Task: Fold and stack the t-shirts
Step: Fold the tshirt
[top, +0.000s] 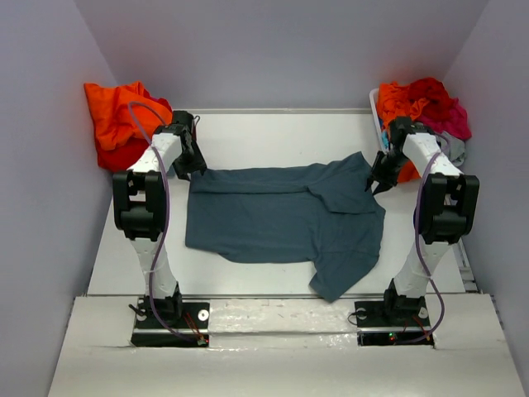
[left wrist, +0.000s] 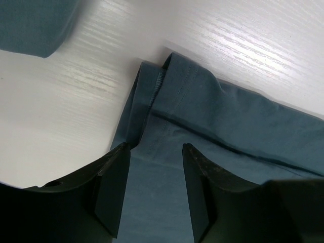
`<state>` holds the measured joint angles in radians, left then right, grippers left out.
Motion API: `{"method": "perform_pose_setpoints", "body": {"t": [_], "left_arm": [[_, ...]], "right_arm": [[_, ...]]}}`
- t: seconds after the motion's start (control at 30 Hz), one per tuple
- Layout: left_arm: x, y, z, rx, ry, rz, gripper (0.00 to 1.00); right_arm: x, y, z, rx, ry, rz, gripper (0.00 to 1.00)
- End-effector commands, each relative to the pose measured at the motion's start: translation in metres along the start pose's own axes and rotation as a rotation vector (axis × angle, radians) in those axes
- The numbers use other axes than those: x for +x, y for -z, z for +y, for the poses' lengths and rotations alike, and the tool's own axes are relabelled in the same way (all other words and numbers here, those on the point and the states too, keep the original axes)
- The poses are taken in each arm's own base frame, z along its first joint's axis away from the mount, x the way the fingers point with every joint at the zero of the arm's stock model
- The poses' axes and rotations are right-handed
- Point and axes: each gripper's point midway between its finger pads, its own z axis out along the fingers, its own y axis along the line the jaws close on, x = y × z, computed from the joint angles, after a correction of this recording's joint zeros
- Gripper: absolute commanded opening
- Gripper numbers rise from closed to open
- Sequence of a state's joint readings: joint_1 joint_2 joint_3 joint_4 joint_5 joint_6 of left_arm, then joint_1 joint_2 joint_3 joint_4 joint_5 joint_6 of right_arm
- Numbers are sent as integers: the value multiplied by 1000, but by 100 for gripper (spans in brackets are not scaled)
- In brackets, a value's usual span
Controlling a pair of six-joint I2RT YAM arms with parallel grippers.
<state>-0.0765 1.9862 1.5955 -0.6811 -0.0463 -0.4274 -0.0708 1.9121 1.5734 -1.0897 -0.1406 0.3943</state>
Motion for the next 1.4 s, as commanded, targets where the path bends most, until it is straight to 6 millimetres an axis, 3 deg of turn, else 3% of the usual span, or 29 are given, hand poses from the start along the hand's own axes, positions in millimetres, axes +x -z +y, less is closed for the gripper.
{"method": "perform_pose_setpoints", "body": {"t": [0.0, 0.17, 0.33, 0.5, 0.53, 0.63, 0.93, 1.37], "left_arm": [[-23, 30, -9, 54, 15, -77, 57], [-38, 25, -19, 67, 17, -82, 55], [-46, 20, -27, 63, 9, -82, 50], [-43, 22, -26, 53, -8, -88, 33], [-41, 17, -24, 41, -12, -81, 25], [-37, 7, -24, 32, -16, -58, 15], [-33, -4, -20, 0, -20, -33, 10], [7, -18, -8, -30, -72, 47, 11]], "right_arm": [[-13, 6, 22, -60, 45, -48, 36], [-22, 2, 47, -90, 69, -53, 36], [-36, 13, 71, -138, 91, -92, 35], [-31, 11, 77, -131, 116, -87, 35], [-28, 6, 75, -131, 113, -73, 35], [-24, -2, 78, -135, 113, -59, 35], [-21, -7, 86, -140, 126, -49, 35], [-8, -25, 87, -137, 134, -7, 35]]}}
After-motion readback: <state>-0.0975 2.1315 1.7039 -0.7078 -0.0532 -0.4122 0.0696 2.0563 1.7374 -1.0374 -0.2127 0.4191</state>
